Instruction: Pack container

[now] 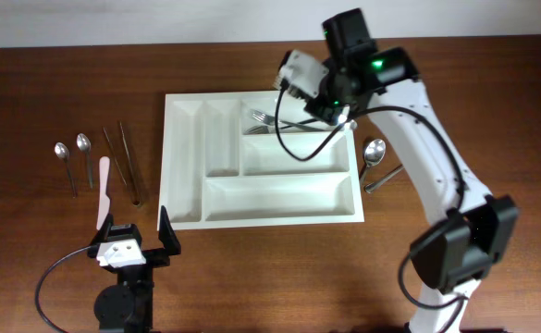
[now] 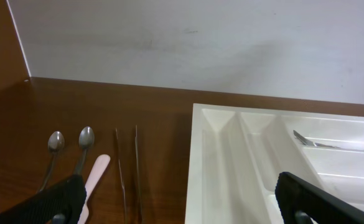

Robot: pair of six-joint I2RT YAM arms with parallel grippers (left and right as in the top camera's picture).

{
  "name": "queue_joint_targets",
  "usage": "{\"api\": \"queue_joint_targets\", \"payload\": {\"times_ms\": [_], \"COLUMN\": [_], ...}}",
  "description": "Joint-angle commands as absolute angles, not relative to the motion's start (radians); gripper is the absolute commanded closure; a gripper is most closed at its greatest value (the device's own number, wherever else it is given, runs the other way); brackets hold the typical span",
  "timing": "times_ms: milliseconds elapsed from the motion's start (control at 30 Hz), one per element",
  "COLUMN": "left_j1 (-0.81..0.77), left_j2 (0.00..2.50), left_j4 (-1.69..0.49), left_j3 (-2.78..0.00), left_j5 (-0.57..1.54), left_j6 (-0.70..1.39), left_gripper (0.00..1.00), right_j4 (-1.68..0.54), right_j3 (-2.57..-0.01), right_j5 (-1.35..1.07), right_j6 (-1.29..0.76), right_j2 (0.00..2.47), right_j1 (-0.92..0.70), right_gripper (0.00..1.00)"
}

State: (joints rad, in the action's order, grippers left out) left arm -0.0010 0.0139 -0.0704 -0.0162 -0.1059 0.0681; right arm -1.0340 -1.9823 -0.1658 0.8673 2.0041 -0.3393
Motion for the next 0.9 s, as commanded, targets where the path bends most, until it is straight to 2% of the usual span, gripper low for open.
{"api": "queue_joint_targets", "payload": {"times_ms": [0, 267, 433, 467, 500, 533, 633, 800, 867], "left_j1": [-0.006, -0.006, -0.006, -0.006, -0.006, -0.006, -0.006, -0.006, -0.006], "left_j2": [0.006, 0.006, 0.006, 0.006, 0.006, 0.006, 0.006, 0.006, 0.006], "left_j4": [-0.068, -0.068, -0.068, -0.068, -0.068, -0.068, -0.068, -0.068, -0.068], "left_j3": [-0.009, -0.009, -0.009, -0.009, -0.009, -0.009, -0.009, -0.009, -0.009], "left_j5": [-0.113, -0.113, -0.113, -0.113, -0.113, -0.113, -0.113, -0.113, -0.113], "left_j6": [0.059, 0.059, 0.059, 0.059, 0.059, 0.059, 0.059, 0.059, 0.059], "left_gripper": [0.01, 0.01, 0.01, 0.01, 0.01, 0.01, 0.01, 0.01, 0.01], "right_j4": [-1.012, -0.839, -0.804, -0.803, -0.802, -0.802, -0.797, -0.911, -1.006], "right_j3": [-1.988, -1.988, -1.988, -1.988, -1.988, -1.988, -2.002, -2.077, -2.122], "right_j5": [-0.154, -0.171, -0.203, -0.202, -0.202, -0.202, -0.172, -0.040, -0.015], "right_j6": [1.153, 1.174, 1.170, 1.155, 1.126, 1.096, 0.902, 0.620, 0.564], "right_j2": [2.076, 2.219, 2.277, 2.280, 2.281, 2.281, 2.259, 2.170, 2.130], "right_j1": [-0.343, -0.334, -0.342, -0.347, -0.348, -0.349, -0.348, -0.331, -0.314], "right_gripper": [0.96, 0.96, 0.96, 0.87, 0.66, 0.58, 0.48, 0.47, 0.41]}}
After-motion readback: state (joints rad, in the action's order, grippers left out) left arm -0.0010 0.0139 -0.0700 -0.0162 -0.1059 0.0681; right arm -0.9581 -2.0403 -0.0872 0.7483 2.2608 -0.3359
